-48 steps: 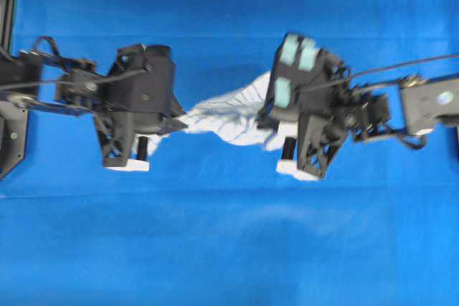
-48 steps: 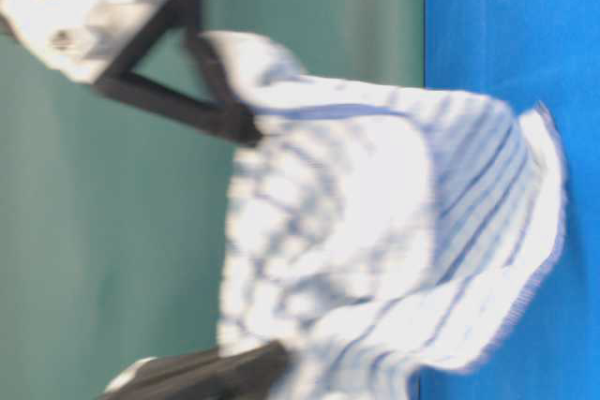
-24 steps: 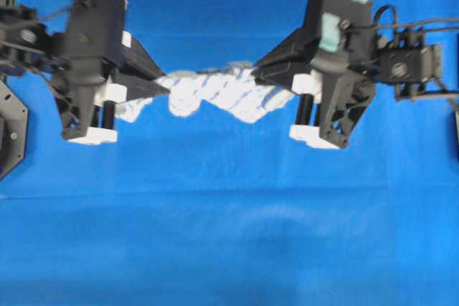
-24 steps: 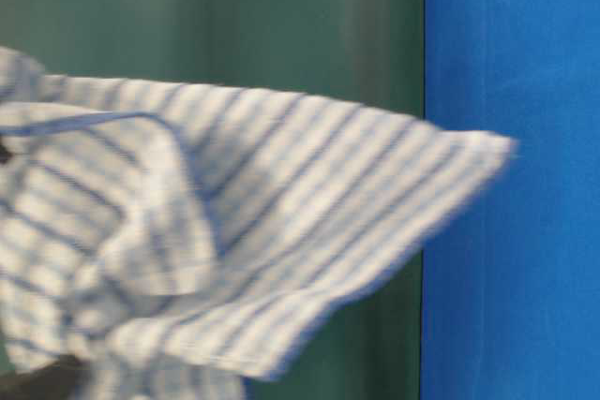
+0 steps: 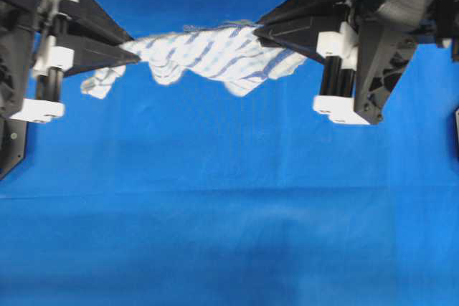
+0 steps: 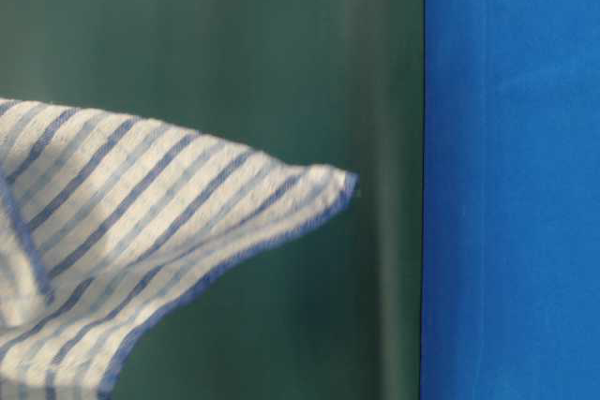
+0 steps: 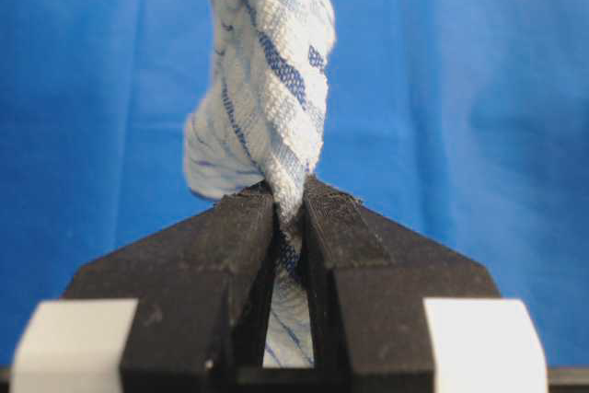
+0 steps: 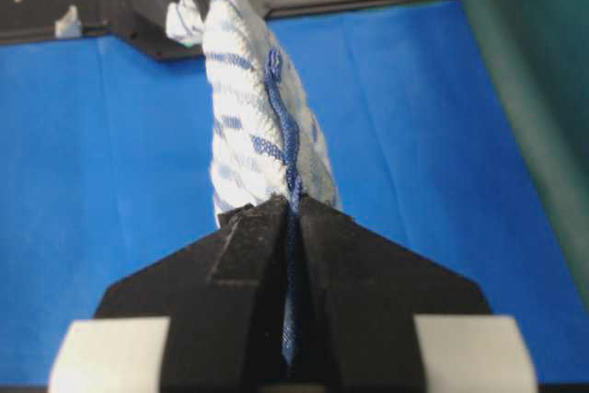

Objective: Lift the towel with both arms.

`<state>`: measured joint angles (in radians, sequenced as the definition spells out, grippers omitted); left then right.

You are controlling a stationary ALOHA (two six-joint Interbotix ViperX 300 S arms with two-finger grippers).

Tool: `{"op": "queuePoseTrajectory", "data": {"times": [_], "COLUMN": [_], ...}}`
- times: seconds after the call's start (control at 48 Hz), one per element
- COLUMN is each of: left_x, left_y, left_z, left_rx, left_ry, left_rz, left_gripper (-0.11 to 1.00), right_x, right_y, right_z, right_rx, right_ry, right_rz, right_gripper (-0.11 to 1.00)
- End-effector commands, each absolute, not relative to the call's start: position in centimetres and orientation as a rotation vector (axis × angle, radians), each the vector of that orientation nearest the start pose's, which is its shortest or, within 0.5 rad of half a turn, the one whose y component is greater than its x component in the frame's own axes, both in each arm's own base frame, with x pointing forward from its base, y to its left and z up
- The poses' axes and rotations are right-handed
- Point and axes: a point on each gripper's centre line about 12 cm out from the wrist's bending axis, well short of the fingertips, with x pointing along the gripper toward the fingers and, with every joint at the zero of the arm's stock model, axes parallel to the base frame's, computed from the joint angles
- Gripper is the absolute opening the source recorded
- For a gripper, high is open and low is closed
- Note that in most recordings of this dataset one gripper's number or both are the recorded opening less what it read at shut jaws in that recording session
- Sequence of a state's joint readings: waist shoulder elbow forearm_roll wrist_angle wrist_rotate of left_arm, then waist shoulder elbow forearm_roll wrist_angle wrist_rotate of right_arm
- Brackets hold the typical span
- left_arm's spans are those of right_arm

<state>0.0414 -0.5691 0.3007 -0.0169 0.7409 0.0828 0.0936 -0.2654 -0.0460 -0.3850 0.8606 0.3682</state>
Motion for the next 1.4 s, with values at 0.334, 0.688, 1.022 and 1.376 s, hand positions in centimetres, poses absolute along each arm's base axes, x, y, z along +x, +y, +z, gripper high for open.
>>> {"op": "queuePoseTrajectory", "data": {"times": [0.334,0.688,1.022,1.376], "left_x": [27.9,28.2,27.8,28.6], "left_y": [1.2,1.2,1.2,1.2], "left_z": [45.0,45.1,44.5,38.7], "left_rx": [0.058,0.059,0.052,0.057], "left_ry": [0.389,0.323,0.305,0.323], "left_rz": [0.023,0.026,0.028,0.027], "left_gripper": [0.05,0.68,0.92,0.92], "right_x": [35.9,35.9,36.0,36.9], "right_y": [0.2,0.2,0.2,0.6], "right_z": [48.1,48.0,47.3,41.9], "right_rx": [0.007,-0.018,-0.011,-0.009], "right_ry": [0.456,0.458,0.478,0.533], "right_rz": [-0.206,-0.206,-0.210,-0.184], "right_gripper": [0.04,0.51,0.65,0.65]}}
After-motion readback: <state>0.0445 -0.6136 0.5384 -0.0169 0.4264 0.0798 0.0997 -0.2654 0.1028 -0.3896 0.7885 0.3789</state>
